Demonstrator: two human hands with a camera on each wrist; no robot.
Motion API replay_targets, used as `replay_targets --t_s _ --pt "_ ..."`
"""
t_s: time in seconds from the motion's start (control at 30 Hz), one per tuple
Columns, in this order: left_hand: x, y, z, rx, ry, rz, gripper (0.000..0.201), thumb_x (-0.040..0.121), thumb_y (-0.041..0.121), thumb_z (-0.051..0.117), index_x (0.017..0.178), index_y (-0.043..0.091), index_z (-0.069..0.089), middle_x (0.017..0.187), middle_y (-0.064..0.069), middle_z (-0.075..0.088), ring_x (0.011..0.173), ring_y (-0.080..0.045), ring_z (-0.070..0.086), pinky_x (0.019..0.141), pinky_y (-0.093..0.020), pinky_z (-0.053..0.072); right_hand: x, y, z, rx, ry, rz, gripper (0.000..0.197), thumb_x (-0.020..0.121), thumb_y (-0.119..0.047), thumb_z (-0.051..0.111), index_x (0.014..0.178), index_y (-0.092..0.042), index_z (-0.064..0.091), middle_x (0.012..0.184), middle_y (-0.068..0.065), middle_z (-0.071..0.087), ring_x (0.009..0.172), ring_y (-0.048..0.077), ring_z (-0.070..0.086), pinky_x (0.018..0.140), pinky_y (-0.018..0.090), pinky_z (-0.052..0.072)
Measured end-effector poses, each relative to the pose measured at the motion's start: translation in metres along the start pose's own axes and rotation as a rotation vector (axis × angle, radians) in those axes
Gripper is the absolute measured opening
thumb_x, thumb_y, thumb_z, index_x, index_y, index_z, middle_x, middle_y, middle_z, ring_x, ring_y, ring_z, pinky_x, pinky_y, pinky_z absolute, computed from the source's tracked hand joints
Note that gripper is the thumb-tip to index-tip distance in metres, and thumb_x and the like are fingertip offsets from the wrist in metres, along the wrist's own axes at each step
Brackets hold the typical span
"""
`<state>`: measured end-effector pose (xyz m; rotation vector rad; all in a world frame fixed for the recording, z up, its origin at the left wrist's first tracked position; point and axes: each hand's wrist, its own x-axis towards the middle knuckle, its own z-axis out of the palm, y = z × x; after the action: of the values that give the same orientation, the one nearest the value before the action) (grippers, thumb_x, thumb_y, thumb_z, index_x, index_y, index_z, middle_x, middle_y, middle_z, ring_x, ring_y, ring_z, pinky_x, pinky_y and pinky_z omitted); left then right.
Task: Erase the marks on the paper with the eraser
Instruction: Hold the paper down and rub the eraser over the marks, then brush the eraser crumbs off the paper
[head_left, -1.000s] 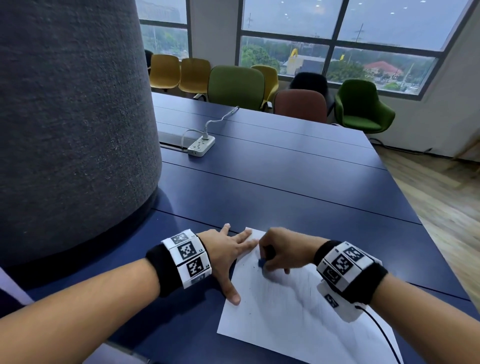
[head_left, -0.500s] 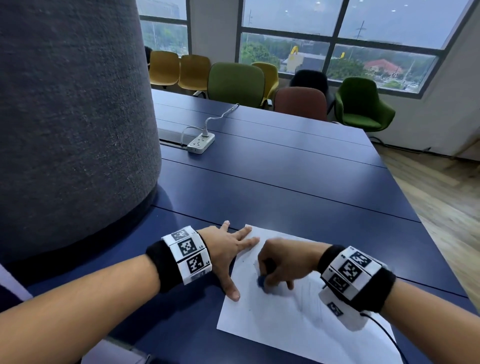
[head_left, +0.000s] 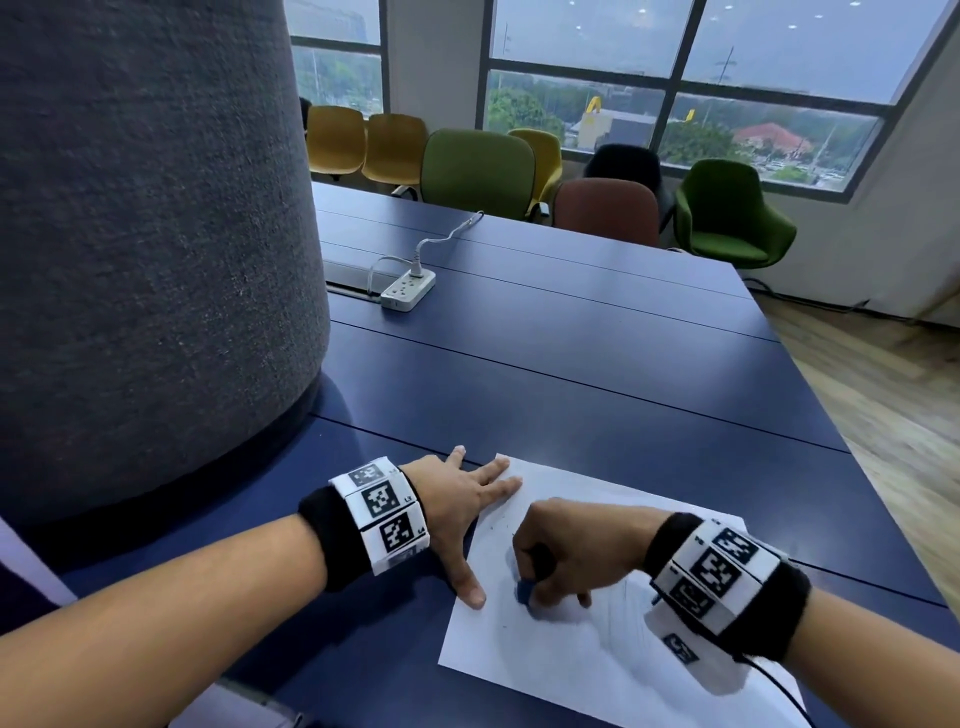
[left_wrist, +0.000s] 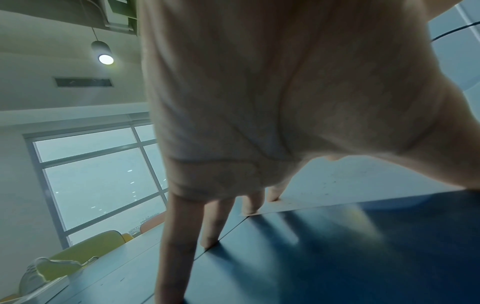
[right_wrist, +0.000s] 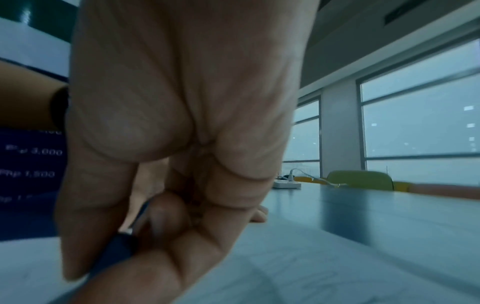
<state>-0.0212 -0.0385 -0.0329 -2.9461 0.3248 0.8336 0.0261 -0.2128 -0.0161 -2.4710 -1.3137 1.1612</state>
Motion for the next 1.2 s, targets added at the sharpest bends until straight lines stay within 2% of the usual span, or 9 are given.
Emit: replay_targets --t_s 0.2,0.33,0.43,0.53,0.67,0.77,0.97,1.07,1.2 --pt "0.001 -0.003 0.003 -0.009 0.04 0.008 0.138 0.056 0.077 0.074 0.154 0.03 -0.011 0.162 0.014 -0.015 0.148 -0.04 -0.005 0.111 -0.047 0.03 0.021 0.013 -0.032 0.034 0.173 0.095 0.007 0.081 -0.013 0.072 0.082 -0.008 0.068 0.076 0.006 0.067 0.061 0.028 0.069 0.051 0.027 0.055" --pt "0.001 -0.004 0.004 -0.01 0.046 0.012 0.138 0.055 0.078 0.074 0.154 0.03 -0.009 0.162 0.015 -0.013 0.148 -0.039 -0.004 0.112 -0.048 0.03 0.023 0.015 -0.033 0.002 0.257 0.107 0.01 0.083 -0.012 0.068 0.085 -0.002 0.067 0.079 0.012 0.069 0.05 0.018 0.063 0.043 0.021 0.049" --pt "0.0 -0.004 0.004 -0.008 0.039 0.004 0.141 0.055 0.078 0.074 0.154 0.028 -0.012 0.161 0.015 -0.016 0.148 -0.037 -0.006 0.113 -0.047 0.026 0.007 0.011 -0.013 -0.119 0.232 0.012 0.008 0.083 -0.017 0.071 0.085 -0.011 0.066 0.07 -0.007 0.06 0.052 0.007 0.054 0.049 0.014 0.043" --pt "-0.005 0.0 0.003 0.012 0.034 0.004 0.141 0.056 0.078 0.074 0.154 0.027 -0.014 0.161 0.015 -0.018 0.148 -0.037 -0.006 0.113 -0.047 0.027 -0.012 0.015 0.005 -0.192 0.233 -0.027 0.013 0.082 -0.024 0.072 0.089 -0.014 0.068 0.077 -0.011 0.057 0.065 0.006 0.05 0.059 0.015 0.041" --pt "-0.014 0.005 0.007 0.057 0.043 0.017 0.142 0.056 0.079 0.072 0.154 0.025 -0.015 0.161 0.014 -0.017 0.148 -0.037 -0.003 0.11 -0.045 0.031 -0.041 0.039 0.022 -0.165 0.428 -0.003 0.007 0.084 -0.028 0.067 0.089 -0.024 0.067 0.105 -0.009 0.051 0.095 0.012 0.055 0.082 0.018 0.042" --pt "-0.017 0.005 0.011 0.051 0.049 0.016 0.142 0.056 0.081 0.071 0.154 0.026 -0.016 0.16 0.016 -0.019 0.149 -0.035 -0.005 0.11 -0.045 0.031 -0.059 0.054 0.041 -0.156 0.43 0.033 0.005 0.086 -0.032 0.065 0.086 -0.033 0.06 0.127 -0.009 0.044 0.119 0.01 0.049 0.095 0.017 0.038" --pt "-0.022 0.002 0.015 -0.039 0.026 0.027 0.135 0.06 0.079 0.07 0.155 0.027 -0.012 0.158 0.019 -0.022 0.149 -0.026 -0.012 0.114 -0.047 0.027 -0.062 0.061 0.058 -0.138 0.497 0.015 0.007 0.091 -0.031 0.061 0.092 -0.024 0.059 0.129 -0.003 0.054 0.129 0.016 0.047 0.1 0.024 0.041" --pt "-0.028 -0.001 0.017 -0.047 0.036 0.02 0.125 0.069 0.081 0.058 0.155 0.023 -0.01 0.159 0.013 -0.023 0.149 -0.02 -0.013 0.118 -0.048 0.02 -0.06 0.063 0.058 -0.132 0.495 0.012 0.008 0.091 -0.032 0.061 0.09 -0.025 0.058 0.137 -0.002 0.052 0.137 0.015 0.041 0.105 0.017 0.034" --pt "-0.037 0.022 0.025 0.086 0.134 0.103 0.103 0.083 0.08 0.024 0.152 0.019 -0.021 0.156 0.002 -0.032 0.145 -0.019 -0.026 0.12 -0.049 -0.002 -0.059 0.062 0.057 -0.108 0.489 0.027 0.015 0.091 -0.033 0.061 0.081 -0.029 0.051 0.112 -0.01 0.054 0.122 0.017 0.051 0.085 0.001 0.028"
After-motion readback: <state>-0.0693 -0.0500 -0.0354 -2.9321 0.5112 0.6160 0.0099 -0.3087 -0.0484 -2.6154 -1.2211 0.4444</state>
